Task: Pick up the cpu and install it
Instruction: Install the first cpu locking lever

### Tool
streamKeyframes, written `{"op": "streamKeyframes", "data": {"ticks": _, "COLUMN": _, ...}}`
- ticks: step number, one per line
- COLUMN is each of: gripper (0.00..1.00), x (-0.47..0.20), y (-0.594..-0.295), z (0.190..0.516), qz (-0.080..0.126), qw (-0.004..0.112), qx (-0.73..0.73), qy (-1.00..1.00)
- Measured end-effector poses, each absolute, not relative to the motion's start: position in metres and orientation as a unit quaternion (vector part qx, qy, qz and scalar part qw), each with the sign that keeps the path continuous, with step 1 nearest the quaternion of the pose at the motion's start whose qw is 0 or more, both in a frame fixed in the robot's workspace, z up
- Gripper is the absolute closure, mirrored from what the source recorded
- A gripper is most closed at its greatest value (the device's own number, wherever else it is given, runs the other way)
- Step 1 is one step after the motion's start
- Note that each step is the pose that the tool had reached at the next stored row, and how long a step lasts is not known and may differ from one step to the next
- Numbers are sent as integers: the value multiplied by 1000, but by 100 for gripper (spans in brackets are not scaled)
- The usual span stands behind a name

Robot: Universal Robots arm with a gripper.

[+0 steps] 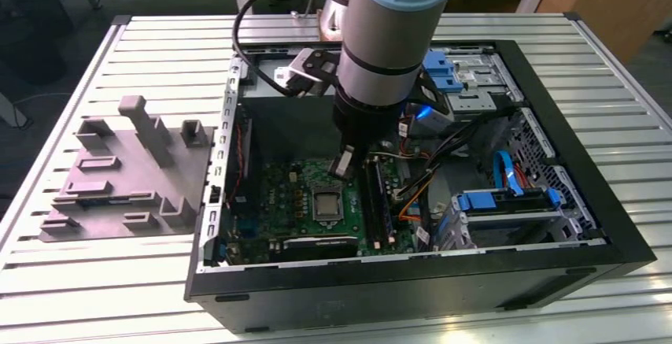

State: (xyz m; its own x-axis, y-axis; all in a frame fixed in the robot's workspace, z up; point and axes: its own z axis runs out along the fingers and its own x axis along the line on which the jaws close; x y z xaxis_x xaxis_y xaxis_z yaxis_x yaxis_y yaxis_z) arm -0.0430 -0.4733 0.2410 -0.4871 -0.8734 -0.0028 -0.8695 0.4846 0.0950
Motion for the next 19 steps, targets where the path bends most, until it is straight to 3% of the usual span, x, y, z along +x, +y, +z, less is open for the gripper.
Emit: {"op": "streamKeyframes", "data": {"ticks": 19, "gripper": 89, "x": -29, "y": -449, "z": 245, "qz": -42, "qw": 23, "qx": 506, "qy": -861}}
